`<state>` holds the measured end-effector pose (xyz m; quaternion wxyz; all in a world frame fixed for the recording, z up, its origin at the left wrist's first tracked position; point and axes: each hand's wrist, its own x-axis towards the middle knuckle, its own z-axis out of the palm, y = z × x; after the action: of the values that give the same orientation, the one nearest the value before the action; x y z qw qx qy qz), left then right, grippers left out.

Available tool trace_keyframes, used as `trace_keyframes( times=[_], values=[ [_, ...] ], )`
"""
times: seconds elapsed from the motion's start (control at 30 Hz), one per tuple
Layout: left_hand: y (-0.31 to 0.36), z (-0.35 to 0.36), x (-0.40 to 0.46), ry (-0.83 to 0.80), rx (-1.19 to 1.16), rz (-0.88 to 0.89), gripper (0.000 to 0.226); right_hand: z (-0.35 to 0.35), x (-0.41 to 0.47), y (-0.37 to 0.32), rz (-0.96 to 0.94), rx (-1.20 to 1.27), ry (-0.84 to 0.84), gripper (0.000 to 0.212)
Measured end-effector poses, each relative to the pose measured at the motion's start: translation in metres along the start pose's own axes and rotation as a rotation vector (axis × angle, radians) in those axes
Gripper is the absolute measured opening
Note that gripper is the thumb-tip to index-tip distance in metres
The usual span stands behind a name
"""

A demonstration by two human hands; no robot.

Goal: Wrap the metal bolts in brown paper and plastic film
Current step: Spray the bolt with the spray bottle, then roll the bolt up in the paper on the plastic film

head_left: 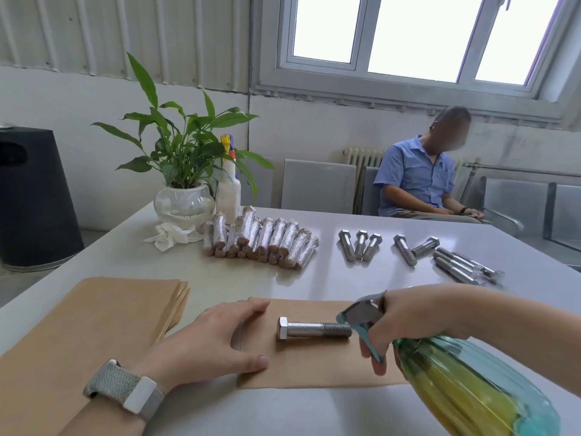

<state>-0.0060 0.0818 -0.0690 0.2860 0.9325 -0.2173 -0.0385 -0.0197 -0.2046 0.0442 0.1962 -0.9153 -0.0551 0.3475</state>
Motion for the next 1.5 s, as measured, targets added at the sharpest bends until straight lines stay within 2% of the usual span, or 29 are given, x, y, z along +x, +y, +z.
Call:
trace_keyframes(
  times=[0.13,0.3,0.37,0.5,0.57,0.67,0.8,1.03,1.1,1.2,1.27,1.3,1.37,1.4,1.47,1.5],
  values=[
    [0.001,0.000,-0.001,0.006,0.010,-0.008,0.077,0.001,0.000,0.009,0.041,-0.004,0.016,0.011],
    [0.003,-0.001,-0.001,0.014,0.017,-0.007,0.080,-0.011,-0.004,0.013,-0.001,0.023,0.062,0.015],
    [0.003,-0.001,-0.002,0.013,0.018,-0.012,0.081,-0.031,-0.012,0.013,-0.069,0.127,0.176,0.018],
    [0.006,-0.002,-0.003,0.008,0.036,-0.009,0.080,-0.088,-0.012,0.011,-0.271,0.384,0.543,0.037],
    [0.007,-0.003,-0.003,0.007,0.037,-0.004,0.080,-0.109,0.003,0.010,-0.365,0.500,0.700,0.028],
    [0.007,-0.003,-0.003,0.015,0.021,-0.012,0.081,-0.116,0.036,0.011,-0.411,0.629,0.940,0.019],
    [0.005,-0.002,-0.004,0.017,0.014,-0.019,0.082,-0.099,0.079,0.018,-0.448,0.695,1.094,0.024],
    [0.005,-0.002,-0.002,0.015,0.018,-0.004,0.081,-0.087,0.115,0.043,-0.322,0.695,1.164,0.020],
    [0.005,-0.002,-0.003,0.008,0.019,-0.004,0.080,-0.086,0.117,0.048,-0.273,0.669,1.109,0.030],
    [0.006,-0.002,-0.003,0.015,0.000,0.023,0.076,-0.083,0.109,0.056,-0.217,0.697,0.991,0.068],
    [0.006,-0.002,-0.003,0.024,-0.017,0.019,0.076,-0.072,0.089,0.064,-0.152,0.717,1.040,0.092],
    [0.006,-0.002,-0.004,0.027,-0.020,0.016,0.077,-0.060,0.075,0.067,-0.155,0.651,1.112,0.092],
    [0.006,-0.002,-0.003,0.041,-0.012,0.030,0.076,-0.024,0.045,0.070,-0.337,0.299,1.261,0.070],
    [0.006,-0.002,-0.003,0.057,-0.001,0.044,0.073,-0.003,0.032,0.068,-0.492,0.069,1.249,0.056],
    [0.007,-0.002,-0.002,0.107,0.026,0.087,0.061,0.032,0.016,0.061,-0.715,-0.396,1.067,0.033],
    [0.008,-0.003,-0.002,0.150,0.033,0.105,0.053,0.044,0.014,0.058,-0.776,-0.610,0.963,0.030]
  ],
)
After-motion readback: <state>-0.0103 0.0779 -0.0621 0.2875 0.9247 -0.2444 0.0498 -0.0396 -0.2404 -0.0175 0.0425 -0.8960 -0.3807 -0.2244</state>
